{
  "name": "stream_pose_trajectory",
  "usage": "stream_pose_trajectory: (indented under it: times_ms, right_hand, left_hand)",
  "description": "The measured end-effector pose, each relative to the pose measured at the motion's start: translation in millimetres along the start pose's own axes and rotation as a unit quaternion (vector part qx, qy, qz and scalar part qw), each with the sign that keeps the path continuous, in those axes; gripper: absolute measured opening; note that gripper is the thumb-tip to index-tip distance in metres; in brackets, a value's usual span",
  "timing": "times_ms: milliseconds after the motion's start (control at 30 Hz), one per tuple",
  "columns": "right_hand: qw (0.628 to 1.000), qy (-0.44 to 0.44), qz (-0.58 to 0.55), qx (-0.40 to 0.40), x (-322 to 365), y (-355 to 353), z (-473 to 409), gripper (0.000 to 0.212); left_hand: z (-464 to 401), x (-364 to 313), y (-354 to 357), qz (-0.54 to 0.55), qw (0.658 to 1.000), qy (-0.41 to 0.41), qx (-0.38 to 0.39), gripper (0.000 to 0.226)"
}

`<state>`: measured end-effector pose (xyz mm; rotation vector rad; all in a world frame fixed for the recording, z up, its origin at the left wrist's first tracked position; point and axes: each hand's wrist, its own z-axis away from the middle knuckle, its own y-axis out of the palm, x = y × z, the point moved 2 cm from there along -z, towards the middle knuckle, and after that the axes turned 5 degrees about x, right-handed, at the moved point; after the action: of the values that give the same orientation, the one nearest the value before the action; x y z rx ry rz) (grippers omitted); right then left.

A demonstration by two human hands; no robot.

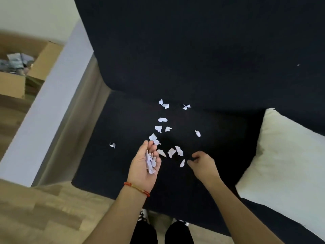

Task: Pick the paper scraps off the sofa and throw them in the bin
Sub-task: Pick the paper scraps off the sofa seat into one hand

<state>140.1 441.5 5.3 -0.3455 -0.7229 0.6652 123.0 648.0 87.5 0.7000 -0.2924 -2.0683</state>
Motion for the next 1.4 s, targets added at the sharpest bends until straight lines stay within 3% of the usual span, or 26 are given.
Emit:
stream_pose_trajectory:
  times_ms: [233,500,633,767,1067,1233,1400]
  right_hand:
    - [0.998,0.052,0.025,-0.038,7.5,57.2,-26.1,0.031]
    - [0.99,0.09,0.038,-0.099,10.6,68.9,-32.2,0.017]
    - [0.989,0.047,0.063,-0.126,22.0,63.6,-29.0,0.017]
    - [0.99,-0.003,0.039,-0.138,44.2,60.4,-34.6,0.031]
    - [0.991,0.02,0.07,-0.115,39.0,70.2,-59.9,0.027]
    - [0.992,0.033,0.051,-0.11,27.6,71.0,-59.0,0.006]
    - [0.994,0.061,-0.022,-0.088,35.8,59.2,-45.9,0.017]
  left_hand:
    - [-13.2,-55.5,-51.1,0.034,0.999,0.001,-0.022,0.02]
    - [-22.7,-75.5,-75.6,0.014,0.999,-0.016,-0.029,0.025]
    - [-25.7,-79.2,-72.9,0.016,0.999,-0.031,-0.028,0.025]
    - [-32.0,-82.4,-60.7,0.005,0.999,-0.043,-0.016,0.026]
    - [-48.1,-95.9,-50.4,-0.04,0.997,-0.06,-0.007,0.025]
    - [-50.6,-97.6,-51.3,-0.044,0.997,-0.066,0.0,0.025]
    - [-51.6,-85.5,-57.0,-0.051,0.996,-0.068,-0.012,0.024]
